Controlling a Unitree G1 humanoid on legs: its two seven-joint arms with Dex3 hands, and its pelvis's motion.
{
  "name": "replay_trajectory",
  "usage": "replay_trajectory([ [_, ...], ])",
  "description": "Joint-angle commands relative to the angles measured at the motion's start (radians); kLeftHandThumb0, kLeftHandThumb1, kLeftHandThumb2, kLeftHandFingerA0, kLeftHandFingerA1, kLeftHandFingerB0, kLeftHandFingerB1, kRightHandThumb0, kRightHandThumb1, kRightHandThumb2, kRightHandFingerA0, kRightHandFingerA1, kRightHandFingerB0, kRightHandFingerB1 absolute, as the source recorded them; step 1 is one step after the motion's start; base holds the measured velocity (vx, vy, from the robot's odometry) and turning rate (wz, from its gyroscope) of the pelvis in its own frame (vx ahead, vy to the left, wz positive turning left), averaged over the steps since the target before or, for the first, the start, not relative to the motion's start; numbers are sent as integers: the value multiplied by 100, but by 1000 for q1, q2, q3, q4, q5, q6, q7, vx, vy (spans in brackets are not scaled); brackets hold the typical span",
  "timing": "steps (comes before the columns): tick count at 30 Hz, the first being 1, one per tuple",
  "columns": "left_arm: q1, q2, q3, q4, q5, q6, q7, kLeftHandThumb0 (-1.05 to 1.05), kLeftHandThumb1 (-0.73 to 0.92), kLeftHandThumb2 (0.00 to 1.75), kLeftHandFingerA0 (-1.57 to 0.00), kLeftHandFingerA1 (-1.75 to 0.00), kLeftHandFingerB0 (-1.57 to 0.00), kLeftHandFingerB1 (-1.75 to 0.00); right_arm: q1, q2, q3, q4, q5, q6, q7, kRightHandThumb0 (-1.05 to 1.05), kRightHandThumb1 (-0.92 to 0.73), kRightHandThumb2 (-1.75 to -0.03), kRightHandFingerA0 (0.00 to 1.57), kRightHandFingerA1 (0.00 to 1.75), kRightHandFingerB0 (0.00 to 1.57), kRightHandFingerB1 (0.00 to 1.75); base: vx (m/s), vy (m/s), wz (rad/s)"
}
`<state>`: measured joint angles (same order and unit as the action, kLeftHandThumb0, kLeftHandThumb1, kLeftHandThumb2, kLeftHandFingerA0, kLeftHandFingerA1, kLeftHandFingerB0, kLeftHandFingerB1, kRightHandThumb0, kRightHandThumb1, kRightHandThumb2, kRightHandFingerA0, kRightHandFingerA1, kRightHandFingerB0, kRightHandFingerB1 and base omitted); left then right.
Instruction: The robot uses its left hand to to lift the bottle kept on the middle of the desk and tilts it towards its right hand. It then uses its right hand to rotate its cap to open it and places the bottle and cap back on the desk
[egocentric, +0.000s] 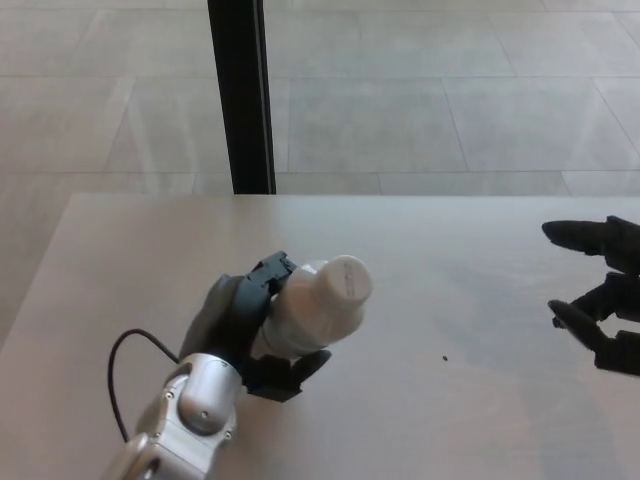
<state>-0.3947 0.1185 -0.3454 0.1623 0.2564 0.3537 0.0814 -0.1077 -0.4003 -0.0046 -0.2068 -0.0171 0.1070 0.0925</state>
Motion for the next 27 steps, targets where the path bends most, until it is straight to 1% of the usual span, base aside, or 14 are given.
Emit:
replay_trajectory([
  [1,-36,117,-2,-42,25,178,-187,-10,41,131,-97,-164,-86,-134,39,-78,71,-79,-136,-73,65,-49,-58,-59,82,84,49,36,0,0,0],
  [4,-24,141,-18,-48,35,203,-203,-13,43,127,-101,-160,-87,-139,31,-70,116,-107,-184,-66,42,-51,-58,-58,80,84,48,37,0,0,0],
  [6,-26,138,-34,-46,38,232,-210,-13,42,128,-101,-165,-91,-138,27,-63,135,-112,-220,-61,17,-59,-47,-86,79,86,39,50,0,0,0],
  [8,-28,132,-44,-49,36,262,-221,-15,44,133,-100,-170,-85,-147,-1,-42,173,-125,-287,-35,-15,-56,-56,-58,76,91,47,36,0,0,0],
  [9,-31,127,-44,-47,35,267,-219,-16,43,140,-101,-171,-87,-140,-13,-35,183,-131,-301,-19,-19,-64,-48,-87,79,91,39,51,0,0,0],
  [11,-32,124,-47,-49,38,268,-220,-15,41,136,-99,-171,-87,-141,-26,-24,196,-134,-323,-6,-30,-58,-46,-89,79,90,35,51,0,0,0],
  [12,-37,123,-58,-55,46,278,-223,-19,50,116,-123,-137,-96,-116,-41,-6,208,-134,-344,3,-49,-56,-57,-58,78,88,47,36,0,0,0],
  [13,-41,115,-64,-60,52,292,-219,-14,49,116,-92,-172,-78,-136,-59,11,220,-136,-362,18,-60,-62,-49,-88,79,89,39,51,0,0,0],
  [14,-43,115,-70,-60,58,291,-218,-15,52,109,-93,-168,-75,-132,-66,17,224,-134,-367,21,-63,-55,-58,-60,78,90,46,38,0,0,0],
  [19,-36,87,-98,-69,84,318,-194,-17,61,88,-88,-152,-69,-91,-114,74,241,-94,-412,38,-104,-53,-60,-58,81,91,46,39,0,0,0],
  [23,-41,71,-99,-70,86,337,-195,-16,63,85,-89,-156,-69,-94,-152,116,248,-58,-433,78,-107,-51,-59,-58,81,91,44,36,0,0,0],
  [24,-42,69,-100,-70,90,329,-195,-15,63,86,-89,-154,-70,-99,-163,130,253,-35,-441,79,-113,-52,-45,-87,76,87,36,53,0,0,0],
  [25,-42,68,-101,-71,91,330,-196,-15,63,86,-89,-154,-70,-99,-165,135,252,-31,-445,79,-113,-52,-45,-87,76,87,36,53,0,0,0],
  [27,-41,55,-106,-71,92,326,-193,-15,63,88,-84,-149,-70,-99,-170,151,257,-10,-463,83,-123,-51,-56,-58,83,89,44,38,0,0,0],
])
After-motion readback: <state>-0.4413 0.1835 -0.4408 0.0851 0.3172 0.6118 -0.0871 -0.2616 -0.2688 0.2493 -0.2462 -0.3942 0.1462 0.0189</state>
